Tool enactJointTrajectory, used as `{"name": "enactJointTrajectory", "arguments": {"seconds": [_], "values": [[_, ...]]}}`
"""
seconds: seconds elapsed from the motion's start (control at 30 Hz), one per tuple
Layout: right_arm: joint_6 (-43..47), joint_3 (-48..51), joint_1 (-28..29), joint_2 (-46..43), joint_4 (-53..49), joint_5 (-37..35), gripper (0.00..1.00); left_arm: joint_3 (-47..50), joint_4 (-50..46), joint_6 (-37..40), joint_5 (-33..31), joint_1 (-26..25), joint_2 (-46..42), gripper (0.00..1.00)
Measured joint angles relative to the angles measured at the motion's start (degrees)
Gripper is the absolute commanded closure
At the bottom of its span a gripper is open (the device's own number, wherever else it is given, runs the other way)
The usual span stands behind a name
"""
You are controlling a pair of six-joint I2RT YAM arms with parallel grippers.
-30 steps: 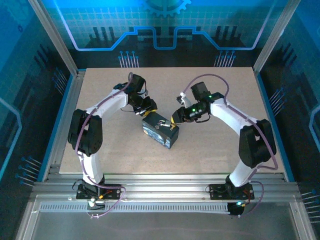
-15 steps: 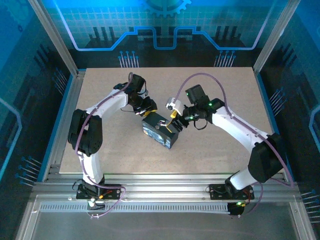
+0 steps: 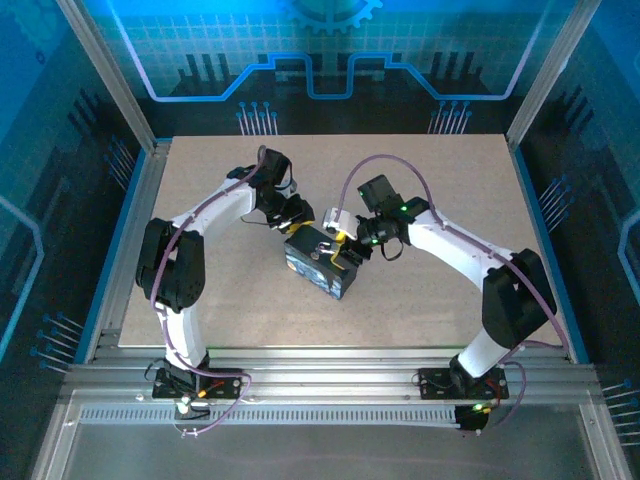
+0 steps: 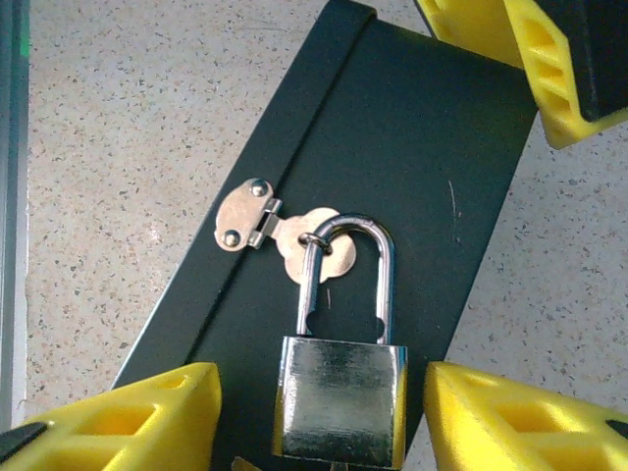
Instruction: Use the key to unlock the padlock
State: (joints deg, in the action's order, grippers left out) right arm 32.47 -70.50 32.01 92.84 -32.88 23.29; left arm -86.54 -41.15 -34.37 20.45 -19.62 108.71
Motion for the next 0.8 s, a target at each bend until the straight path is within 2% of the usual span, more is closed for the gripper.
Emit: {"name": "enactJointTrajectory", "arguments": {"seconds": [0.2, 0.3, 0.57, 0.8], "values": [[1.36, -0.39, 0.24, 0.59, -0.15, -0.63, 0.60, 0.00, -0.15, 0.02, 0.00, 0.00, 0.00, 0.62], [2.14, -0.50, 0.24, 0.63, -0.11, -0.87, 0.74, 0.00, -0.22, 0.02, 0.04, 0.00, -0.02, 0.62], [1.27, -1.68, -0.02, 1.07, -1.84, 0.35, 0.79, 0.00, -0.52, 0.02, 0.39, 0.00, -0.02, 0.62], [-8.11, -3.85, -4.59, 1.79, -4.79, 11.30, 0.80, 0.02, -1.18, 0.02, 0.42, 0.00, -0.02, 0.62]]}}
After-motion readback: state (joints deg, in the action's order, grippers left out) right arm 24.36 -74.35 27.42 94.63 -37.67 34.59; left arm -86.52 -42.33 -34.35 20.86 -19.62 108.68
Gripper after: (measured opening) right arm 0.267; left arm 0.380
